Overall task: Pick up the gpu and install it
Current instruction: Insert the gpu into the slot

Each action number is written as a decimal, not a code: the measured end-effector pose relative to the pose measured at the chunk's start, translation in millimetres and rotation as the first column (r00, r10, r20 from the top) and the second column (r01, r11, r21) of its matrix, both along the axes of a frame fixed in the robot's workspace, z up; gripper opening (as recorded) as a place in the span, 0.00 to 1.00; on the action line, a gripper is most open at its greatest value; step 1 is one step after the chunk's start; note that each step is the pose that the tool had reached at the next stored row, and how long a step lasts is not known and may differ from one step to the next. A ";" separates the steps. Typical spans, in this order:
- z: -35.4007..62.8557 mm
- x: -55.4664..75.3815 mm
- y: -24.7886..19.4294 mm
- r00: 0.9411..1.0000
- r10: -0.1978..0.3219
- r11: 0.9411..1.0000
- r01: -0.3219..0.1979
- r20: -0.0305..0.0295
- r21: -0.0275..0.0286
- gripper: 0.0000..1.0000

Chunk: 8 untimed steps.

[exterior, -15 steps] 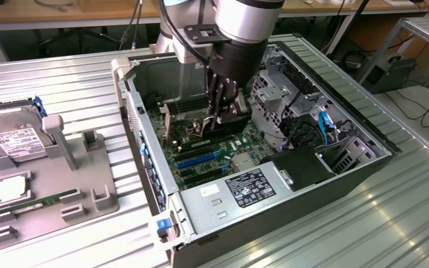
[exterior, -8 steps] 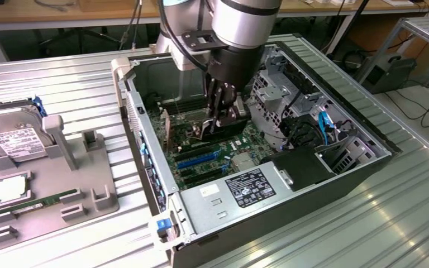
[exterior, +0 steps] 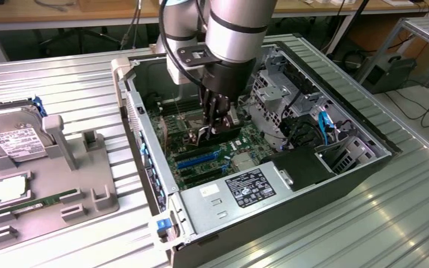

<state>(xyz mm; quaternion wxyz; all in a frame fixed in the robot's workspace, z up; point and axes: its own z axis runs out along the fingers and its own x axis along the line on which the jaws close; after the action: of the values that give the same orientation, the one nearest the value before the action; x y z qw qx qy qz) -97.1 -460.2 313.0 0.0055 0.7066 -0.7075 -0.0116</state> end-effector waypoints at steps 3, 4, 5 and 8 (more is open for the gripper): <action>-3.1 -0.1 0.1 1.000 0.000 1.000 0.000 0.000 0.000 0.26; -3.2 -0.1 0.1 1.000 0.001 1.000 -0.001 0.001 0.000 0.26; -4.7 -0.1 0.2 1.000 0.000 1.000 0.000 0.001 0.000 0.26; -16.1 -1.0 0.2 1.000 0.000 1.000 0.000 0.001 0.000 0.26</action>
<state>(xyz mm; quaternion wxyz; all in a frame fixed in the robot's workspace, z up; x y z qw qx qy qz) -98.1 -460.0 296.9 0.0053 0.7067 -0.7074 -0.0114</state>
